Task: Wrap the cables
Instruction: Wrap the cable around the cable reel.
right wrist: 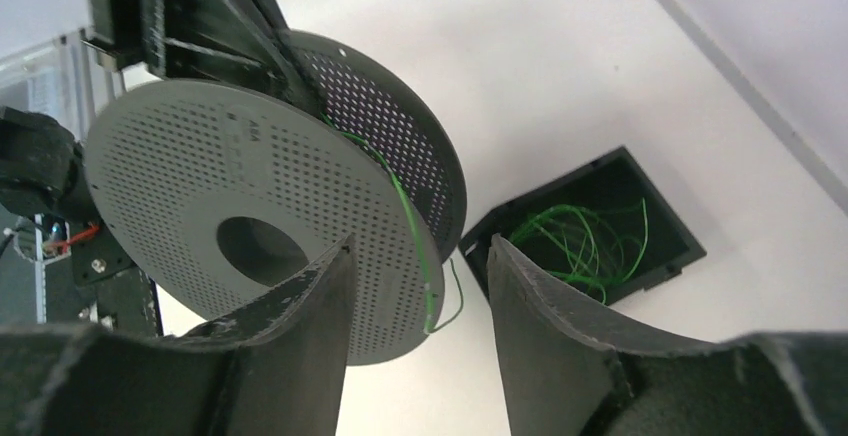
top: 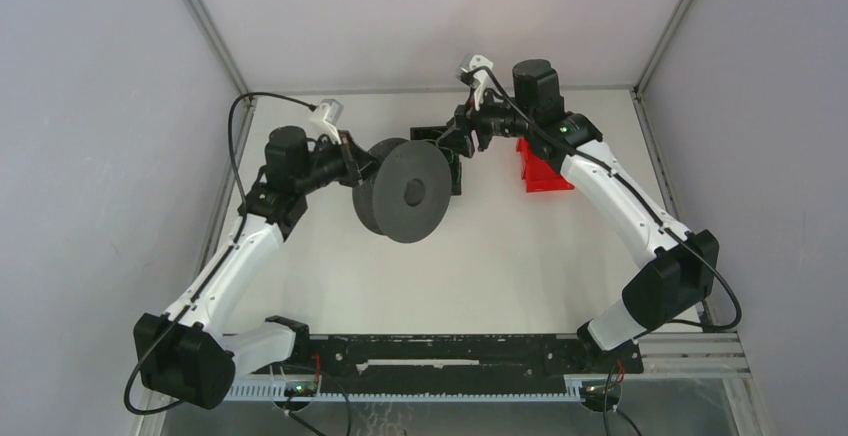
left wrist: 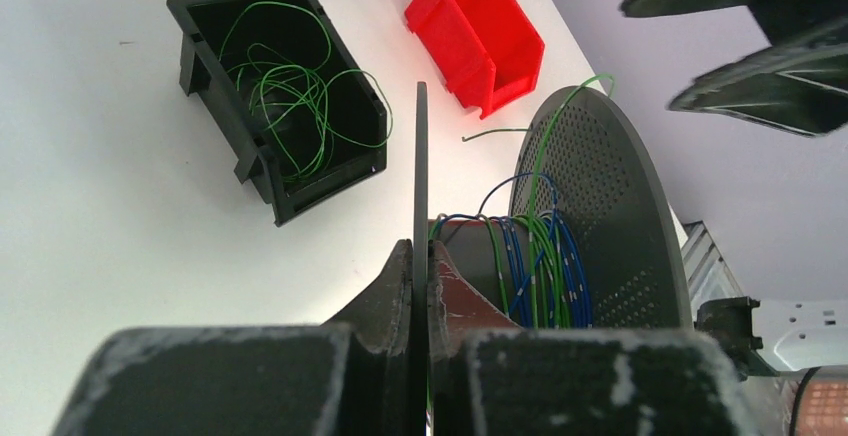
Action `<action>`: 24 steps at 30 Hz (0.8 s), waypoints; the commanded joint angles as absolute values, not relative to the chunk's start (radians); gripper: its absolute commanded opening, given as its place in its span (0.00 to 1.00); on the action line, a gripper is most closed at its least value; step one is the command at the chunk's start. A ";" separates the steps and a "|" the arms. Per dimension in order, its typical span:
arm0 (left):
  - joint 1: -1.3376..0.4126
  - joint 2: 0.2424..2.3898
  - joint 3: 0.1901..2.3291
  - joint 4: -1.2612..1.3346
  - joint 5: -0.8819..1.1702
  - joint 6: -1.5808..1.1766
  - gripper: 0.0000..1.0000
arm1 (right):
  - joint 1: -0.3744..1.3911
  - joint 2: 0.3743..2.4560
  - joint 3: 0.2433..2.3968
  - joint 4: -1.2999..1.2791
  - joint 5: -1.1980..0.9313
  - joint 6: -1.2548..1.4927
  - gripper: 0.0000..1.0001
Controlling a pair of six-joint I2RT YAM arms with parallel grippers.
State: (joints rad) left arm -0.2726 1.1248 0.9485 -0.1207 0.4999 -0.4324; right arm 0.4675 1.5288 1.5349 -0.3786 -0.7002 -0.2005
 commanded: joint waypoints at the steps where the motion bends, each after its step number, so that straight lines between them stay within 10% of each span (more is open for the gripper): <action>1: -0.295 1.073 0.948 -0.060 0.499 -0.402 0.00 | 0.474 1.538 1.571 -0.468 -0.635 -0.284 0.56; 24: -0.294 1.047 0.935 -0.004 0.558 -0.486 0.00 | 0.396 1.573 1.463 -0.369 -0.728 -0.155 0.00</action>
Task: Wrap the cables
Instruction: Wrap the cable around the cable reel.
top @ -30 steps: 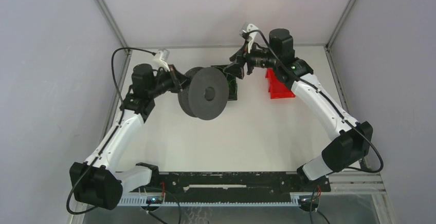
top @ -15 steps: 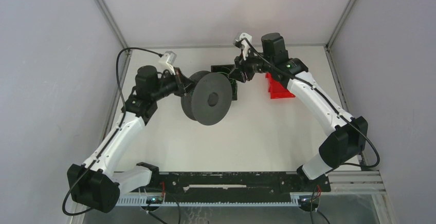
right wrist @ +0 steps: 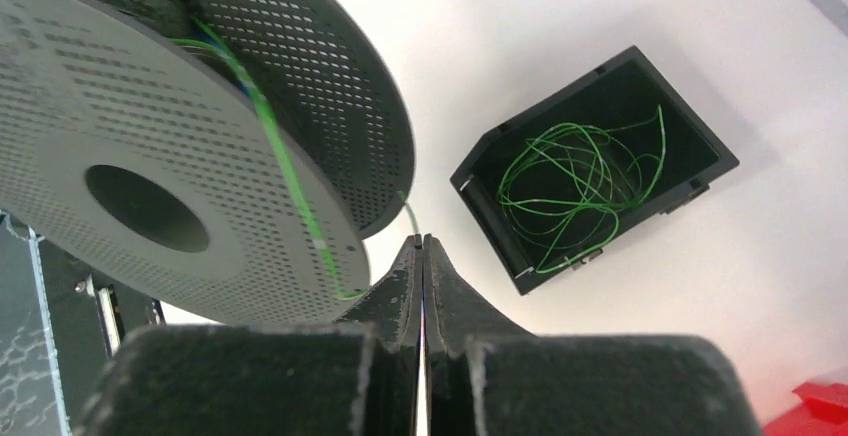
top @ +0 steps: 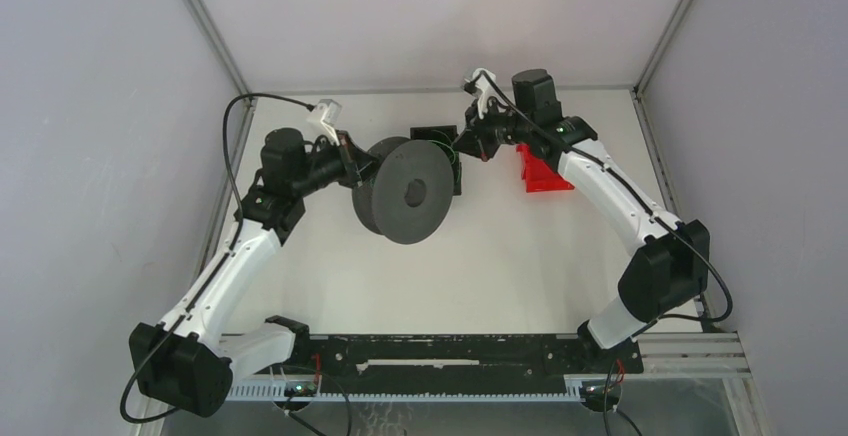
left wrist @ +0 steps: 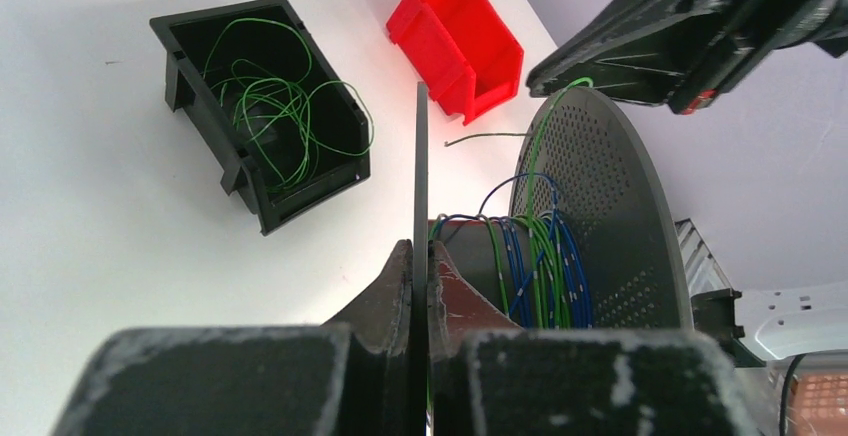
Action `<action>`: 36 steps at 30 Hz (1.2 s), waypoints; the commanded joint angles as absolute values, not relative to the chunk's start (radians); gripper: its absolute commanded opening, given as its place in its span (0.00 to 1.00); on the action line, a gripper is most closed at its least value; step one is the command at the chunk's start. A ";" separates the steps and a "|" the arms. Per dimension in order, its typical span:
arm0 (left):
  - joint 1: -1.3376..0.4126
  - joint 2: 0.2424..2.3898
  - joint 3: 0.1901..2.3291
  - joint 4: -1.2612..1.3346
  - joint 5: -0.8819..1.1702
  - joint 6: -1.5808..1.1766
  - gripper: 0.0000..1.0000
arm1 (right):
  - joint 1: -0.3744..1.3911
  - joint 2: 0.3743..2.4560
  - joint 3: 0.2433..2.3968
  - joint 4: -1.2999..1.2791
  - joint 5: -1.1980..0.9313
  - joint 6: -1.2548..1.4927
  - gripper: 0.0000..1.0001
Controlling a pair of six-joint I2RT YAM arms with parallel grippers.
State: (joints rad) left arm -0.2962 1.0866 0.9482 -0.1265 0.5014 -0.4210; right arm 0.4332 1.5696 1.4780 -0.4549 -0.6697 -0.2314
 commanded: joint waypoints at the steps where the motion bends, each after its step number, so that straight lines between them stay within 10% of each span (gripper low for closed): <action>1: -0.292 1.048 0.935 0.001 0.568 -0.492 0.00 | 0.387 1.575 1.455 -0.359 -0.746 -0.139 0.00; 8: -0.273 1.045 0.944 0.009 0.582 -0.506 0.00 | 0.334 1.542 1.410 -0.355 -0.787 -0.148 0.03; 16: -0.251 1.048 0.942 0.031 0.627 -0.534 0.00 | 0.293 1.464 1.410 -0.440 -0.870 -0.285 0.46; 22: -0.250 1.067 0.944 0.043 0.661 -0.553 0.00 | 0.367 1.434 1.433 -0.427 -0.827 -0.318 0.60; 30: -0.252 1.077 0.945 0.047 0.675 -0.564 0.00 | 0.422 1.447 1.487 -0.424 -0.795 -0.315 0.58; 36: -0.251 1.071 0.940 0.053 0.680 -0.565 0.00 | 0.423 1.470 1.506 -0.404 -0.803 -0.289 0.28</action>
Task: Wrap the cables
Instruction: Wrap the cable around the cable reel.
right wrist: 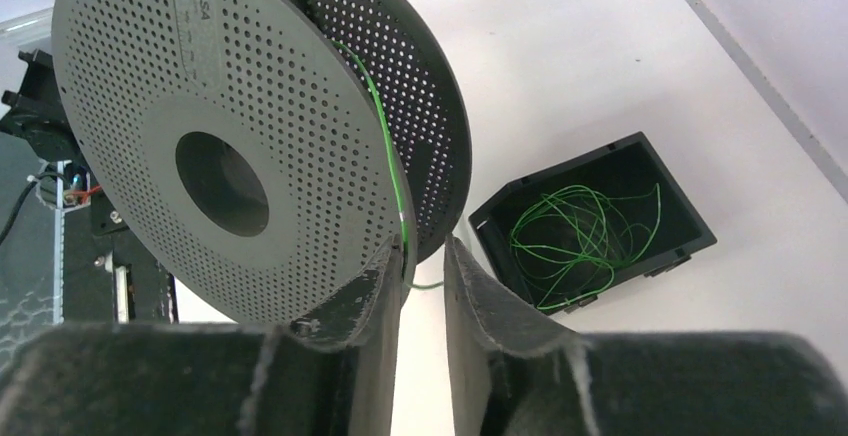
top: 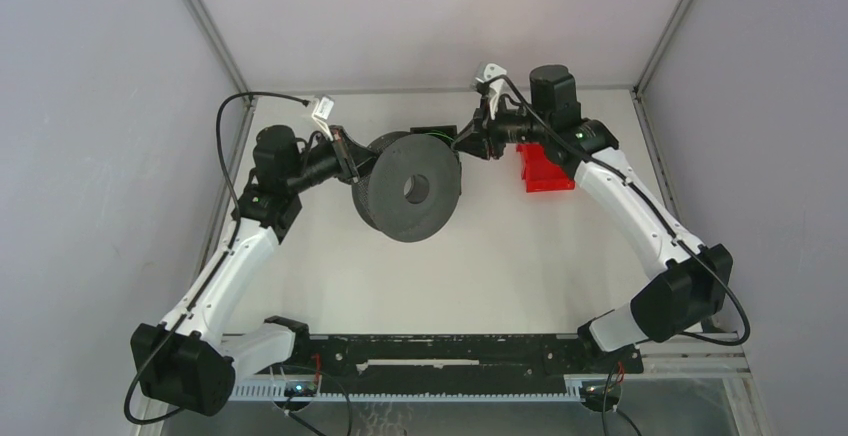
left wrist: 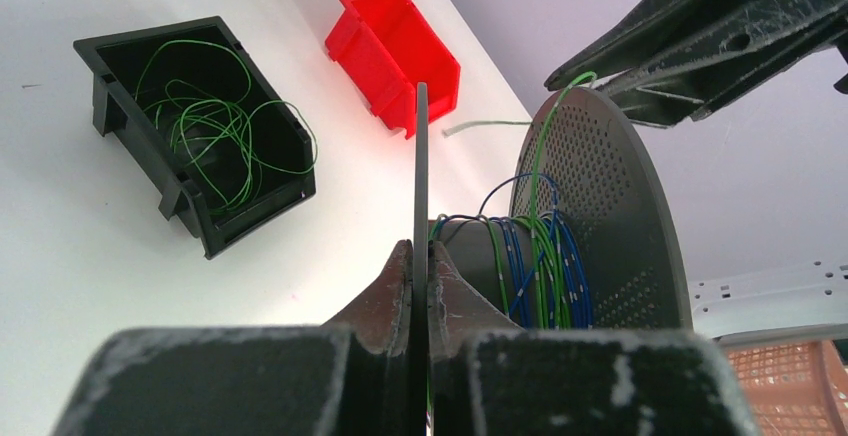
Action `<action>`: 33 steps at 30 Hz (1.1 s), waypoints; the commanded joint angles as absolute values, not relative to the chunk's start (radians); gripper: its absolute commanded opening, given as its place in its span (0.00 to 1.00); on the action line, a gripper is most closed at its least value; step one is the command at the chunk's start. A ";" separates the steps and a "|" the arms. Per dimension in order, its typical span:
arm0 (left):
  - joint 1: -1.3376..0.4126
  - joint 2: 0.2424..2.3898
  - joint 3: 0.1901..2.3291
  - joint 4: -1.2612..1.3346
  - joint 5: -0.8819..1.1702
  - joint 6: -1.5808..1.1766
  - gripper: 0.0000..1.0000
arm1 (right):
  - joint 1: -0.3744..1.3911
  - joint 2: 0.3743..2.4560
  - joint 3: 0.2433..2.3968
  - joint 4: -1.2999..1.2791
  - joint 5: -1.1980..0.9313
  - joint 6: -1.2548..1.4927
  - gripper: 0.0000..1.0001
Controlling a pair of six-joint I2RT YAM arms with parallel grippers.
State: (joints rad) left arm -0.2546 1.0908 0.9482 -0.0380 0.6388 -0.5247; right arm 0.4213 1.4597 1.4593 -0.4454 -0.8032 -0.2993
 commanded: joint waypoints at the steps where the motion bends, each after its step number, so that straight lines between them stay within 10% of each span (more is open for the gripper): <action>1: -0.250 1.070 0.939 0.052 0.682 -0.564 0.00 | 0.424 1.472 1.506 -0.401 -0.800 -0.287 0.24; 6: -0.251 1.059 0.932 0.062 0.688 -0.566 0.00 | 0.410 1.476 1.490 -0.381 -0.786 -0.255 0.00; 33: -0.170 1.121 1.008 0.192 0.820 -0.677 0.00 | 0.287 1.525 1.373 -0.265 -1.154 0.246 0.00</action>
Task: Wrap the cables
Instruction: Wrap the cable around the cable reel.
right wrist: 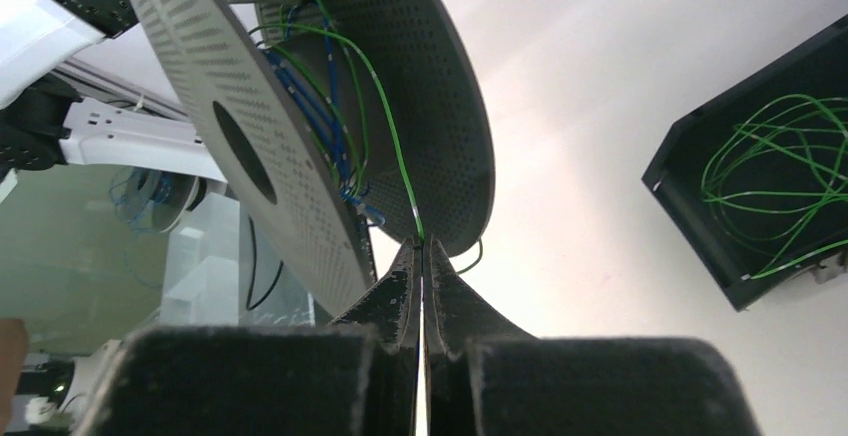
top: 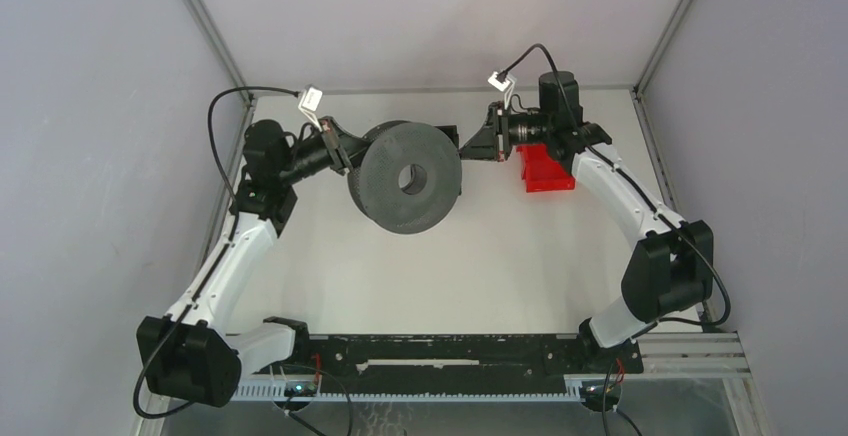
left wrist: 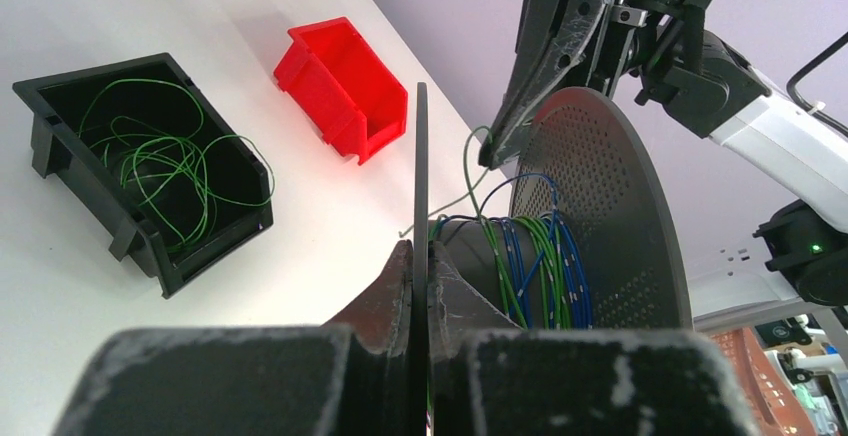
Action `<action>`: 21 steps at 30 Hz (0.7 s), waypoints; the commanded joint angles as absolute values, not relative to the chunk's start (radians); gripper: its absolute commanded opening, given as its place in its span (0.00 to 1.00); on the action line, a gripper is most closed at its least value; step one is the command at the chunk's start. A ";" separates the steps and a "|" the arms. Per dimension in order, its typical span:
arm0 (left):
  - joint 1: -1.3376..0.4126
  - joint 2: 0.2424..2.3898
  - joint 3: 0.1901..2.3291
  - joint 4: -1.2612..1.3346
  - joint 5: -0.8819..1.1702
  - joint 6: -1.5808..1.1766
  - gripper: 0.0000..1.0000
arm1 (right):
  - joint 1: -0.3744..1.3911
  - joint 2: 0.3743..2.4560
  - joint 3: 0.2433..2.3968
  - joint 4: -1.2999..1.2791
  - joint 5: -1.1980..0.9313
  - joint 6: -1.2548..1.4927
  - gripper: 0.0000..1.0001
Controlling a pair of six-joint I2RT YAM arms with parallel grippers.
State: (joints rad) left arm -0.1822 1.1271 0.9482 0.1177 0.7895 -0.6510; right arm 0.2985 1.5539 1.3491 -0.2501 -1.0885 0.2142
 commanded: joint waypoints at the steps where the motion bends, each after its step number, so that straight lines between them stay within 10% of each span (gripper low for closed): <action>1: -0.167 1.124 1.016 0.189 0.824 -0.676 0.00 | 0.286 1.521 1.373 -0.282 -1.158 0.243 0.00; 21: -0.144 1.124 1.094 0.139 0.828 -0.600 0.00 | 0.300 1.501 1.381 -0.373 -1.212 0.309 0.00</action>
